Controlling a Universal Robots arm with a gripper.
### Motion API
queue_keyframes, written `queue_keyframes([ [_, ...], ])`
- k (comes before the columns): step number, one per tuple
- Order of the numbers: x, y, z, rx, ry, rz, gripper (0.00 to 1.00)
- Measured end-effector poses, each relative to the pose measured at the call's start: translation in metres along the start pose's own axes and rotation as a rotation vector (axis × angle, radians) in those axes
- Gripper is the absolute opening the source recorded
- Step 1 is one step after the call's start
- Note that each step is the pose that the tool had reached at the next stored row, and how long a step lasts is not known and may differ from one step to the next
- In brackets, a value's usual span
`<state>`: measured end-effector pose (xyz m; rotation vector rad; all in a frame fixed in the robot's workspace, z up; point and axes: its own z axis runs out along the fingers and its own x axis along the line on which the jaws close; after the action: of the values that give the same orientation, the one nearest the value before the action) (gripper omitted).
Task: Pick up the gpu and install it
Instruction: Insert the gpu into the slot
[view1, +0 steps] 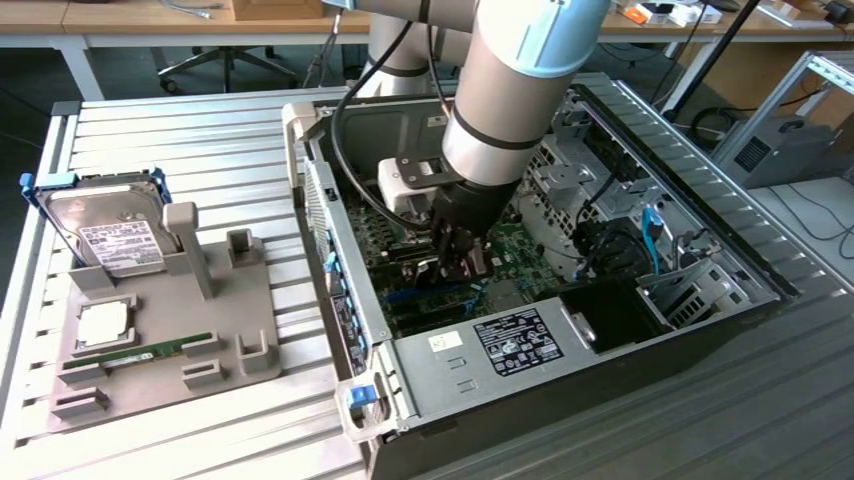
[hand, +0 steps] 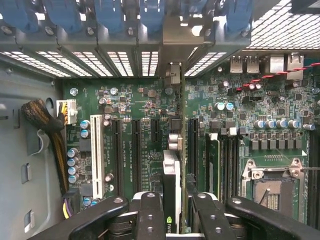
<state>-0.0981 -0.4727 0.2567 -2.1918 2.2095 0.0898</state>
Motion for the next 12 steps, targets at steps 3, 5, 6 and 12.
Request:
queue_keyframes([
  [3,0.0000,0.0000,0.0001,0.0000,0.0000,0.000,0.27],
  [5,-0.0001,0.0000,0.0003,0.0003,-0.0005,0.000,0.27],
  [6,-0.0001,0.0000,0.0003,0.0003,-0.0006,0.000,0.27],
  [12,0.0000,0.0000,0.0002,0.0001,-0.0003,0.000,0.27],
])
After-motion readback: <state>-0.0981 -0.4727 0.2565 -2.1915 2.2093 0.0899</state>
